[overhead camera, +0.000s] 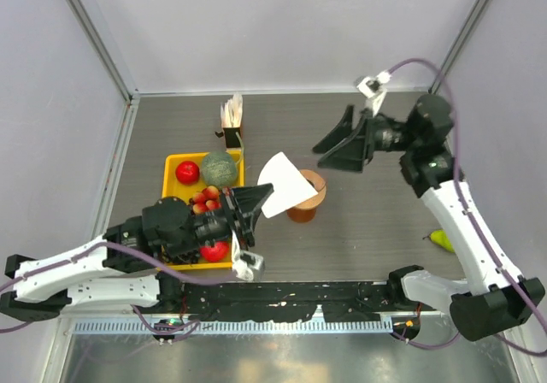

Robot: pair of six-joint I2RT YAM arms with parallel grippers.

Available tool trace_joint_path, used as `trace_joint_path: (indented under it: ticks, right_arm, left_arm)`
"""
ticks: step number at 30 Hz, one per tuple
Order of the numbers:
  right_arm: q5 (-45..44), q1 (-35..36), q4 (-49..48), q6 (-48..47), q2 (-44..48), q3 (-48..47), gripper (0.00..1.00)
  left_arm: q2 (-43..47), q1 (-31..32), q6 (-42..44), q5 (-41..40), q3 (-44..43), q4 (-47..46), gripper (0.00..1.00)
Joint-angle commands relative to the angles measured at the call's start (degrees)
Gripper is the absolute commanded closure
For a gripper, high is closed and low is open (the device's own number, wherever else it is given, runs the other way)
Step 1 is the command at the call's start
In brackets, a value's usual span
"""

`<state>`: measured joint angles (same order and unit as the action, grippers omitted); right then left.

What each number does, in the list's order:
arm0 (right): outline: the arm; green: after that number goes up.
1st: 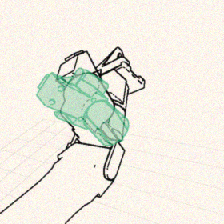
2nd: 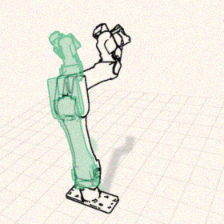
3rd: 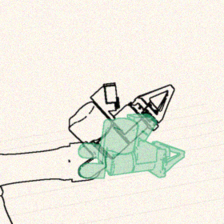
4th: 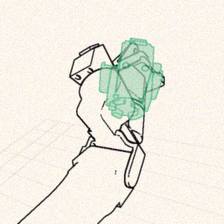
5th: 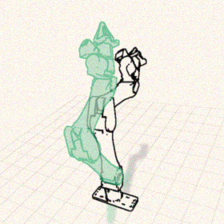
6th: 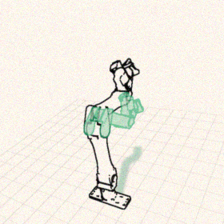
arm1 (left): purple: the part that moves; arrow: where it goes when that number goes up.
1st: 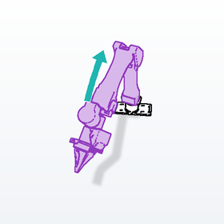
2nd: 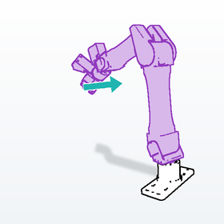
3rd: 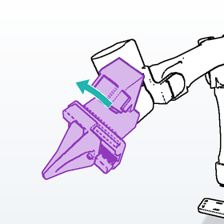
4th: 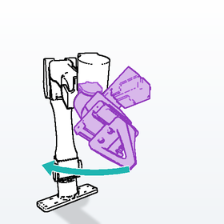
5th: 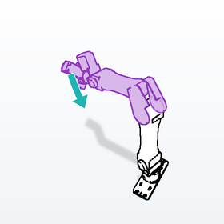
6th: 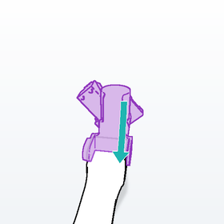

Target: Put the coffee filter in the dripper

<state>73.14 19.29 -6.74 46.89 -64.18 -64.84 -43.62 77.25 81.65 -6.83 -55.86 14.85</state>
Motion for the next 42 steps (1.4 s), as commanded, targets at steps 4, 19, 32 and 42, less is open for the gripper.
trace_joint_path:
  ticks: [4,19,32,42]
  right_arm:
    - [-12.8,-8.7,44.4,-52.3,2.3,-19.4,0.04]
    - [-17.8,-5.8,59.5,-75.1,15.6,-11.4,0.05]
    - [-22.9,5.8,57.1,-79.0,12.8,-13.1,0.04]
    - [-26.0,10.7,56.9,-77.6,9.3,-18.1,0.00]
  left_arm:
    - [-7.8,-12.7,-49.2,8.7,-19.8,22.4,1.00]
    - [-28.0,-34.5,-67.5,49.5,-46.3,49.3,1.00]
    - [-34.3,-34.3,-63.5,52.8,-50.1,54.4,1.00]
    - [-35.6,-34.3,-65.6,54.4,-49.4,48.6,1.00]
